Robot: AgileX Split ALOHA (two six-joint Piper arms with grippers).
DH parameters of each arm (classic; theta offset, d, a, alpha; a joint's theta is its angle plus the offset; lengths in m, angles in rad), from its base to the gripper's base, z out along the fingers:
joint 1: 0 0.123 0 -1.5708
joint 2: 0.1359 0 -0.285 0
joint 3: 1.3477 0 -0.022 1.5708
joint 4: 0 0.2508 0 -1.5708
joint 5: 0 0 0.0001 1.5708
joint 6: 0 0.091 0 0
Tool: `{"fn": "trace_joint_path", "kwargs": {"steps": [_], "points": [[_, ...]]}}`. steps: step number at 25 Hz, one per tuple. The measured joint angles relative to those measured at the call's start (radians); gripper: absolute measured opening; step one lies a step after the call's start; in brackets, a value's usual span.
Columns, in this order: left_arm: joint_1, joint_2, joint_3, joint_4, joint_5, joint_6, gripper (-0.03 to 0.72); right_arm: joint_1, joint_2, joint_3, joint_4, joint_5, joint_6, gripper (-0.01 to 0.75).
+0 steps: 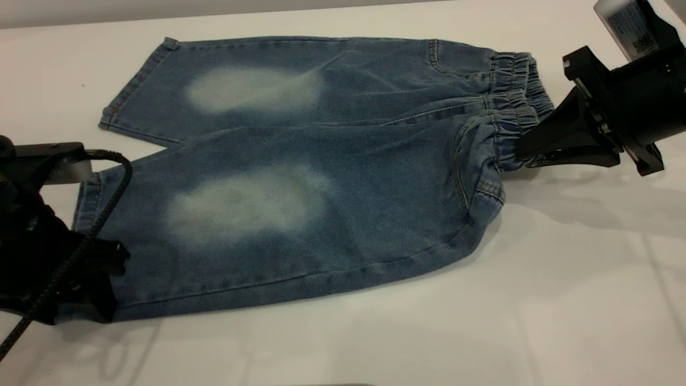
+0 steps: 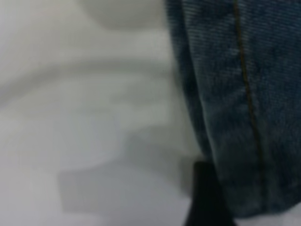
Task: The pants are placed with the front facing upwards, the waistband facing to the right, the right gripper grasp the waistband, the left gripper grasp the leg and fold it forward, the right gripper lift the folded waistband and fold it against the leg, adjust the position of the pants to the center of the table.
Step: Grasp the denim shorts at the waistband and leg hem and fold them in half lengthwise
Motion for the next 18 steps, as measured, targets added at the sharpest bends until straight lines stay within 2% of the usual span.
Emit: {"fn": "trace_joint_path", "kwargs": {"steps": [4,5,6,12,18], "points": [[-0.008,-0.001,-0.008,-0.013,-0.009,0.001,0.133,0.000,0.000,0.000,-0.002,0.000,0.000,0.035],[-0.008,-0.005,-0.013,-0.015,-0.005,0.001,0.078,0.000,0.000,0.000,-0.003,0.000,0.000,0.036],[-0.008,-0.010,-0.019,-0.015,0.003,0.001,0.055,0.000,-0.001,0.000,-0.003,0.000,0.000,0.036],[-0.007,-0.135,-0.036,-0.007,0.142,0.006,0.044,0.000,-0.052,0.000,-0.020,0.002,0.008,0.036],[-0.007,-0.438,-0.036,-0.002,0.286,0.009,0.044,0.000,-0.180,0.001,-0.111,0.008,0.091,0.036]]}}
